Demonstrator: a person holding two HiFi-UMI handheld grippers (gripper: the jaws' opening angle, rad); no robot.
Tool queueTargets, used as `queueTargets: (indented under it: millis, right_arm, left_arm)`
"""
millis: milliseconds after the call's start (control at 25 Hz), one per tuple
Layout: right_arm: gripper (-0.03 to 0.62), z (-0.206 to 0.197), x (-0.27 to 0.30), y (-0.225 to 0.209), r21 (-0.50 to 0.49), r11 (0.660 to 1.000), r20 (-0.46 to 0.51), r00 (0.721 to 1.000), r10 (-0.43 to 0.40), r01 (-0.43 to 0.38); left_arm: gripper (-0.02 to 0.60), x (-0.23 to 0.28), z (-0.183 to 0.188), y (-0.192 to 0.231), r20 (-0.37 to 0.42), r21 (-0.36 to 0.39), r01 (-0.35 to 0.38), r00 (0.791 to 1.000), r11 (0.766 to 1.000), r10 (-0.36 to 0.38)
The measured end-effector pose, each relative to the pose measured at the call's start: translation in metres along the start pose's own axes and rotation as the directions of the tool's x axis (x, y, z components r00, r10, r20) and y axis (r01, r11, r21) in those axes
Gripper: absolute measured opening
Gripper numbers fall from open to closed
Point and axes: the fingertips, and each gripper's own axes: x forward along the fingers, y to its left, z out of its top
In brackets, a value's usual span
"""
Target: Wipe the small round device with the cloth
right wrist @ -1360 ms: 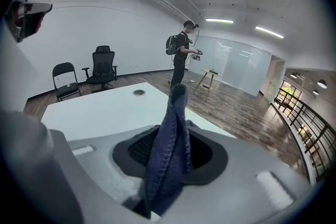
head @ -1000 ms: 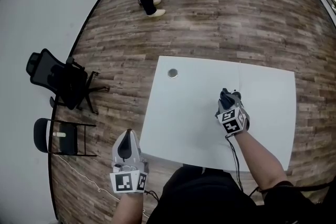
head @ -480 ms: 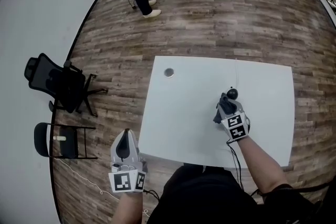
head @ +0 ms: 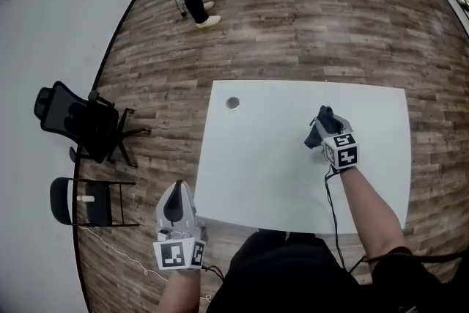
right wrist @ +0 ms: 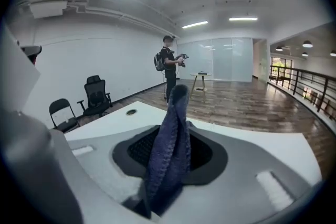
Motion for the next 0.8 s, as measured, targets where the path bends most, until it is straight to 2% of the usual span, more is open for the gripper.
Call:
queueTargets:
  millis: [160,320,520,640,800]
  right_arm:
    - [0.12,-0.005,-0.003,-0.015,0.123,0.992,0.021,1.0,-0.019,0.016]
    - [0.12,-0.013,-0.008,-0.03,0.229,0.973,0.026,0.999,-0.036,0.029]
    - [0.12,-0.029,-0.011,-0.048,0.439,0.898,0.042,0.998,-0.048,0.025]
    - [0.12,-0.037,-0.015,-0.051,0.468,0.883,0.043,0.997,-0.058,0.031]
    - [0.12,-0.046,-0.018,-0.052,0.459,0.887,0.023,0.997,-0.073,0.055]
  left_arm:
    - [0.006,-0.003,0.002,0.003,-0.002,0.026,-0.009,1.0,1.0,0.009]
    - [0.006,-0.004,0.001,0.005,-0.004,0.017,-0.018,1.0,1.0,0.018]
    - [0.006,-0.003,0.0,0.008,-0.006,0.019,-0.017,1.0,1.0,0.017]
    - [0.006,-0.003,0.0,0.009,-0.009,0.018,-0.016,1.0,1.0,0.016]
    - [0.006,-0.001,0.002,0.013,-0.008,0.02,-0.02,1.0,1.0,0.02]
